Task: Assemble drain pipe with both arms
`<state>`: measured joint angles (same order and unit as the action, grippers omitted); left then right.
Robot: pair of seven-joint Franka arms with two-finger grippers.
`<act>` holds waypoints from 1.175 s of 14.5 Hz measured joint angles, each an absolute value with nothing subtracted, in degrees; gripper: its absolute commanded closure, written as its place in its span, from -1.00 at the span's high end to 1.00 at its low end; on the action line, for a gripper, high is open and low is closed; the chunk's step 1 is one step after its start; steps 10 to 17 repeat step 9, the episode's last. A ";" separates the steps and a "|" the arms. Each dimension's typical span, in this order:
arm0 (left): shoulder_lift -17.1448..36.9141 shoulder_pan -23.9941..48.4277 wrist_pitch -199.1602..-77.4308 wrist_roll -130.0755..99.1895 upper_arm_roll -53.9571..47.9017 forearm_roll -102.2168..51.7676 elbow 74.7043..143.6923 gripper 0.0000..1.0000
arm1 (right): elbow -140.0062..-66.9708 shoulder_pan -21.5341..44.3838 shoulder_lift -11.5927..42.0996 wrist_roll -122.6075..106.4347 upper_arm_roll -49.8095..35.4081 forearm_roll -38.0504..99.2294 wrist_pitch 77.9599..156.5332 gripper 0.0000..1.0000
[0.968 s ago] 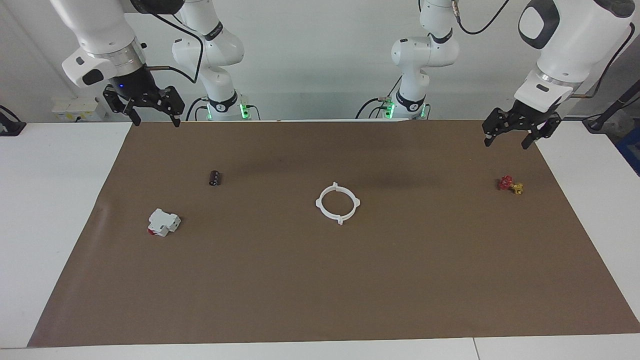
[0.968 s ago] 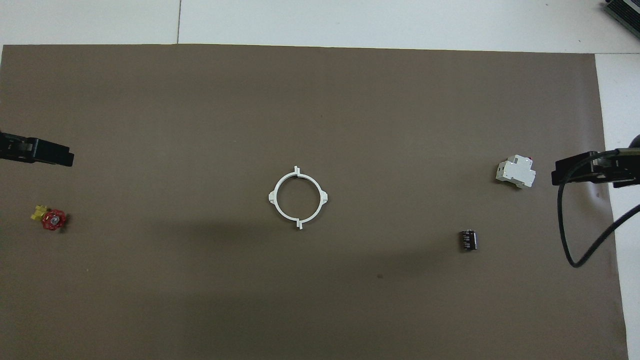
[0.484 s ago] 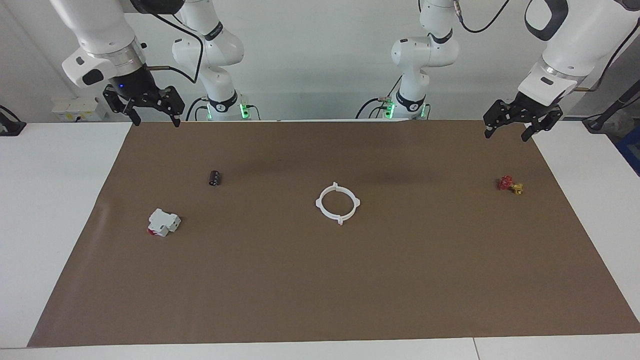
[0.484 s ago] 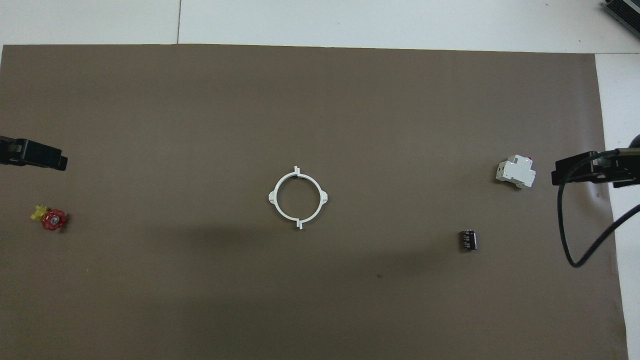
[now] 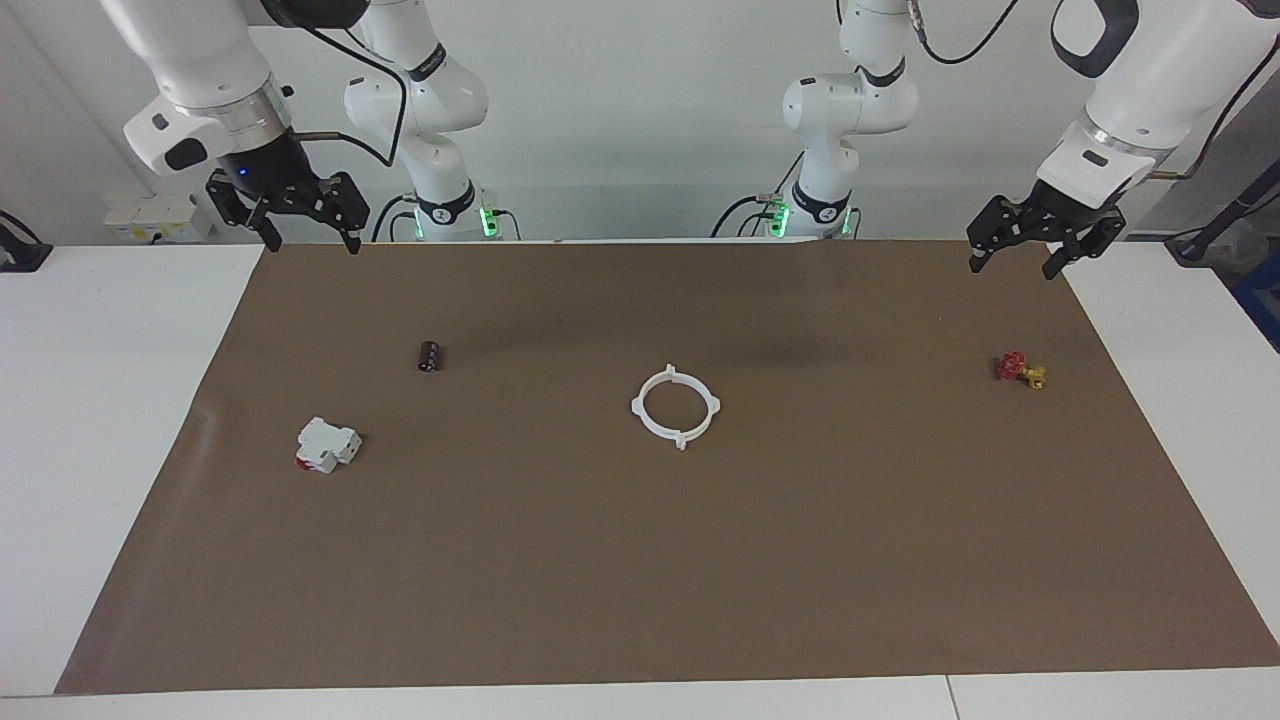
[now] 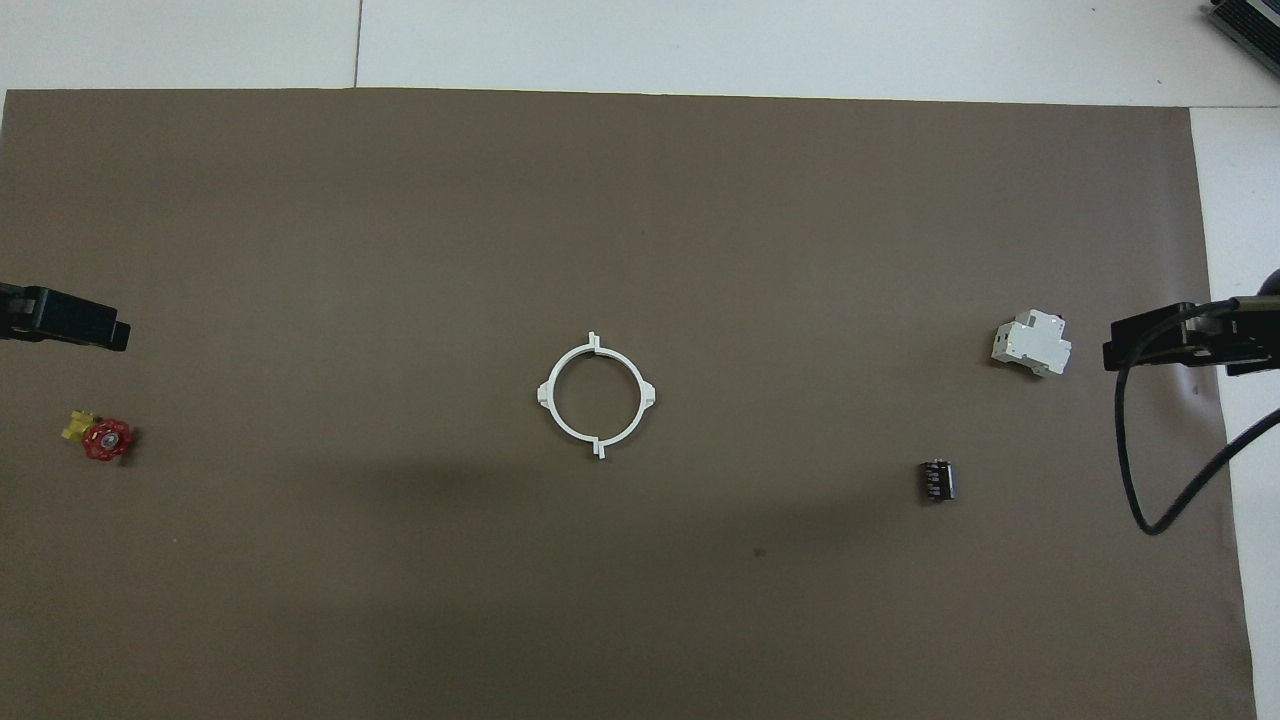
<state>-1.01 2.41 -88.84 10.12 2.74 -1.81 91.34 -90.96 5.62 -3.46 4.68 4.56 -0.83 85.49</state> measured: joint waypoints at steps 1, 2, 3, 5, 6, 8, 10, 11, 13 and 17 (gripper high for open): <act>-1.01 2.41 -88.66 10.12 2.73 -1.81 91.34 1.00 | -90.96 5.62 -3.46 4.68 4.56 -0.83 85.49 1.00; -1.01 2.41 -88.39 10.12 2.72 -1.81 91.34 1.00 | -90.96 5.62 -3.46 4.68 4.56 -0.83 85.49 1.00; -1.01 2.41 -88.09 10.12 2.69 -1.81 91.34 1.00 | -90.96 5.62 -3.46 4.68 4.56 -0.83 85.49 1.00; -1.01 2.41 -87.72 10.12 2.67 -1.81 91.34 1.00 | -90.96 5.62 -3.46 4.68 4.56 -0.83 85.49 1.00; -1.01 2.41 -87.64 10.12 2.67 -1.81 91.34 1.00 | -90.96 5.62 -3.46 4.68 4.56 -0.83 85.49 1.00; -1.01 2.41 -87.61 10.12 2.67 -1.81 91.34 1.00 | -90.96 5.62 -3.46 4.68 4.56 -0.83 85.49 1.00; -1.01 2.41 -87.60 10.12 2.67 -1.81 91.34 1.00 | -90.96 5.62 -3.46 4.68 4.56 -0.83 85.49 1.00; -1.01 2.41 -87.60 10.12 2.67 -1.81 91.34 1.00 | -90.96 5.62 -3.46 4.68 4.56 -0.83 85.49 1.00; -1.01 2.41 -87.60 10.12 2.67 -1.81 91.34 1.00 | -90.96 5.62 -3.46 4.68 4.56 -0.83 85.49 1.00; -1.01 2.41 -87.60 10.12 2.67 -1.81 91.34 1.00 | -90.96 5.62 -3.46 4.68 4.56 -0.83 85.49 1.00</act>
